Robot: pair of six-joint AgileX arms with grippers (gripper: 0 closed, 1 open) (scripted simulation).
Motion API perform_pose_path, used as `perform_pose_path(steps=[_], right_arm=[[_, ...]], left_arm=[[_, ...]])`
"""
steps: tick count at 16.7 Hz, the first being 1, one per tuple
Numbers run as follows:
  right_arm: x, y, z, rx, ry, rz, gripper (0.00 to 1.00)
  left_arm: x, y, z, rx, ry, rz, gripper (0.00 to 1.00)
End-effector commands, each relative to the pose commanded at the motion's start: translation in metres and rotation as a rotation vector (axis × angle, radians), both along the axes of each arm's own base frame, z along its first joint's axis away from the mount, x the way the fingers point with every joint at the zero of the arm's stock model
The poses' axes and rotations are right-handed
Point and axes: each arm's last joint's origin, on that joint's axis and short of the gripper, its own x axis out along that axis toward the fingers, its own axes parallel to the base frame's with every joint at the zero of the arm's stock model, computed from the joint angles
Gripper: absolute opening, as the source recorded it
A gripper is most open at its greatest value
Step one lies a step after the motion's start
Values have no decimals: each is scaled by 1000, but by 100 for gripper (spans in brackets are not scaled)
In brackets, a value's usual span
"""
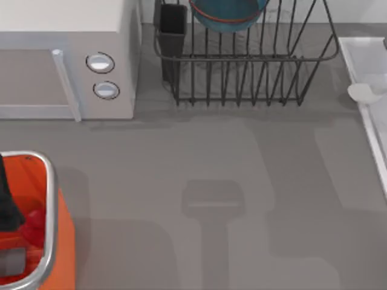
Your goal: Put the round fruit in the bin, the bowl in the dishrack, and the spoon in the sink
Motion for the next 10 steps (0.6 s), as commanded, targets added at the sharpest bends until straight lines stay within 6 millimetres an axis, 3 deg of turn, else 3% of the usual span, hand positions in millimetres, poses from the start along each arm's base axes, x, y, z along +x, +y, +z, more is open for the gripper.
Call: perform_pose_path(steps=[2, 10], right_arm=[[0, 0, 0, 0, 0, 0, 0], [0, 0, 0, 0, 0, 0, 60]], left_arm=[[0, 0, 0, 0, 0, 0, 100], [0, 0, 0, 0, 0, 0, 100]])
